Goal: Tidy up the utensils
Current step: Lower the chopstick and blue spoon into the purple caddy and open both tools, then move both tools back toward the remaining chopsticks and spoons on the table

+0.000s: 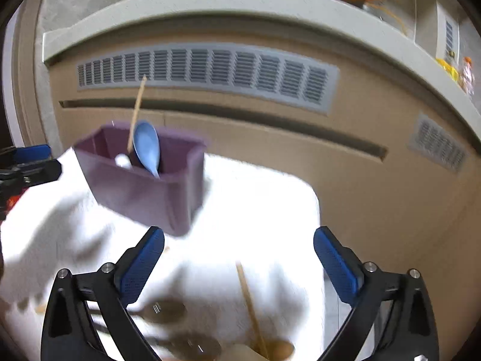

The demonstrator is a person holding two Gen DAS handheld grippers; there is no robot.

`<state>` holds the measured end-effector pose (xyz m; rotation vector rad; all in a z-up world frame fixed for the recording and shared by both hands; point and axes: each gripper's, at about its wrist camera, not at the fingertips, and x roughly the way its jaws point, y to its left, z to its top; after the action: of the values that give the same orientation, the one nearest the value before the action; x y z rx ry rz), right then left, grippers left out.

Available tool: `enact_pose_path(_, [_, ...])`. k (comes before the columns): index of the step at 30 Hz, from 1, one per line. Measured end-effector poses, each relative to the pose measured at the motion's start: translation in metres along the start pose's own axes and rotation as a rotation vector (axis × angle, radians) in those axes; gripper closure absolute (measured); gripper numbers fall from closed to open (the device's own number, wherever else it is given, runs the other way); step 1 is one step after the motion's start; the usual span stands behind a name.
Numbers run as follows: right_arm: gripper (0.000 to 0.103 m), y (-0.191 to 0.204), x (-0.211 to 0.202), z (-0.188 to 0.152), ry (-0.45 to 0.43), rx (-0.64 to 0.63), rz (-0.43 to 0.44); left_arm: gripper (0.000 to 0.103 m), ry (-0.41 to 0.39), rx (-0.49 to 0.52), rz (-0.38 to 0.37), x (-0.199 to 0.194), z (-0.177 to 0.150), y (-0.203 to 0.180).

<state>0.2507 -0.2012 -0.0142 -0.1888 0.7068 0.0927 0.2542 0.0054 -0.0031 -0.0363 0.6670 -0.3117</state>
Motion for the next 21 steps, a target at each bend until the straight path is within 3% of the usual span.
enact_pose_path(4, [0.005,-0.009,0.005,-0.018,0.070,0.008,0.018,0.001,0.053,0.003,-0.022,-0.001,-0.016,-0.007])
enact_pose_path(11, [0.008,-0.016,0.019,-0.050,0.156,-0.007,0.045,0.000,0.105,-0.004,-0.051,0.002,-0.050,-0.012])
enact_pose_path(15, [0.057,-0.017,0.044,-0.049,0.241,0.025,0.088,0.000,0.127,-0.007,-0.042,0.005,-0.057,-0.011])
enact_pose_path(20, [0.067,-0.013,0.061,-0.046,0.282,0.042,0.084,0.000,0.129,-0.001,-0.046,-0.002,-0.062,-0.009])
enact_pose_path(21, [0.076,-0.012,0.059,-0.045,0.290,0.049,0.091,0.000,0.130,0.000,-0.048,-0.004,-0.063,-0.009])
